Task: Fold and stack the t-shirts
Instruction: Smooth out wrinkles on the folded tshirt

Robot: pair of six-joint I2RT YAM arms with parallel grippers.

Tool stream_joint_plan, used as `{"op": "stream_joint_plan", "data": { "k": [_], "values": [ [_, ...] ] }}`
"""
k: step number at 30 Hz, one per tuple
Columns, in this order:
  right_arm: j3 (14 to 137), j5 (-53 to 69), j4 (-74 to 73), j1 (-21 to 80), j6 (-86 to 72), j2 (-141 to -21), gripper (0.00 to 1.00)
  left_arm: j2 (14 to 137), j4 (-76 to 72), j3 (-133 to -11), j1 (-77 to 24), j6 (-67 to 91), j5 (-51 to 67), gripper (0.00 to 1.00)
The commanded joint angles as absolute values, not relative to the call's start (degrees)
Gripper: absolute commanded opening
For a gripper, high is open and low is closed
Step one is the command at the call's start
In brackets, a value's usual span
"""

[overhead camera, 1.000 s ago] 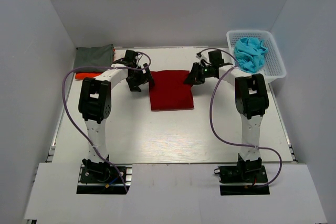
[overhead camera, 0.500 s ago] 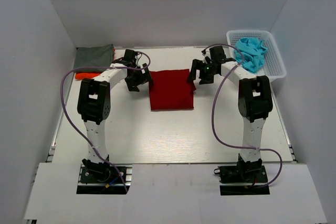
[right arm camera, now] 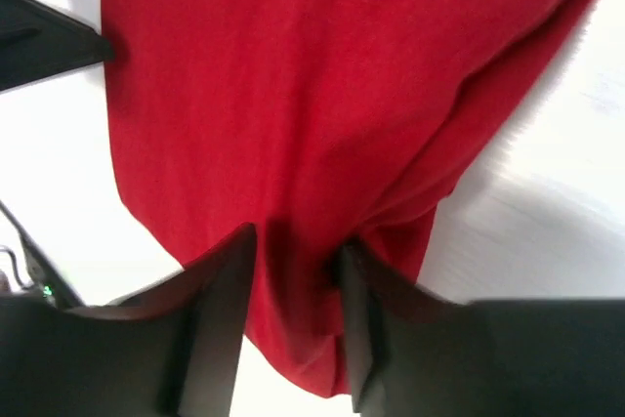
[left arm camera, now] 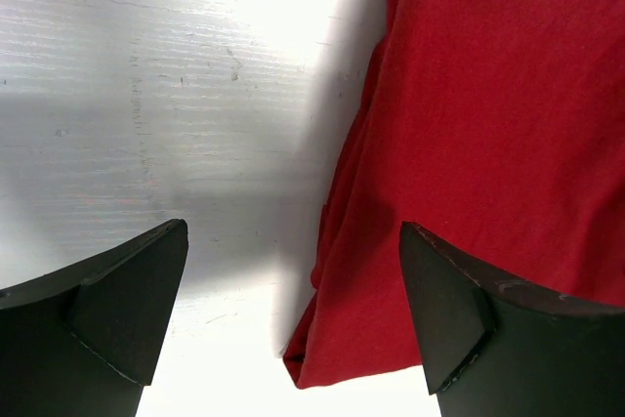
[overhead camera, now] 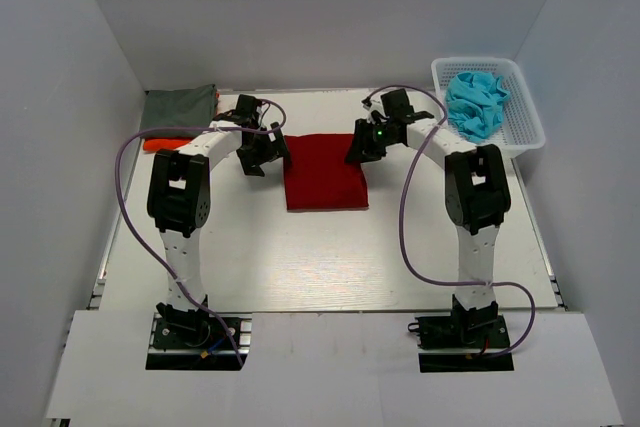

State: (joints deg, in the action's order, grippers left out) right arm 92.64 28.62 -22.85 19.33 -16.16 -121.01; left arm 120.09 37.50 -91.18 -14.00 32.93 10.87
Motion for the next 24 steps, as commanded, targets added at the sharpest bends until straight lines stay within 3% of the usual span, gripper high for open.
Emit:
{"op": "stream_joint_plan", "data": {
  "k": [1,2,3,4,15,24],
  "values": [
    [95.6,33.4,-22.4,19.9,-16.6,-122.6,0.36,116.5,37.8,-90.5,-13.7,32.3,10.7,0.99],
    [95.8,34.5,-22.3,20.0,-16.7,-122.8,0.27,116.5,37.3,-89.8,-13.7,32.3,10.7,0.99],
    [96.1,35.2,-21.9,19.9,-17.5,-123.0,0.09,116.5,37.3,-89.8,-13.7,32.3,10.7,0.99],
    [96.5,35.9,-22.1,19.8,-18.2,-123.0,0.0,116.5,37.3,-89.8,-13.7,32.3,11.3,0.99],
    [87.5,38.1,-16.5,16.7,-25.6,-116.5,0.0,115.4,36.7,-89.3,-13.2,32.3,11.3,0.99],
    [76.9,37.1,-10.3,12.8,-25.5,-121.3,0.0,115.4,36.7,-89.3,-13.2,31.2,11.9,0.99]
  ]
}}
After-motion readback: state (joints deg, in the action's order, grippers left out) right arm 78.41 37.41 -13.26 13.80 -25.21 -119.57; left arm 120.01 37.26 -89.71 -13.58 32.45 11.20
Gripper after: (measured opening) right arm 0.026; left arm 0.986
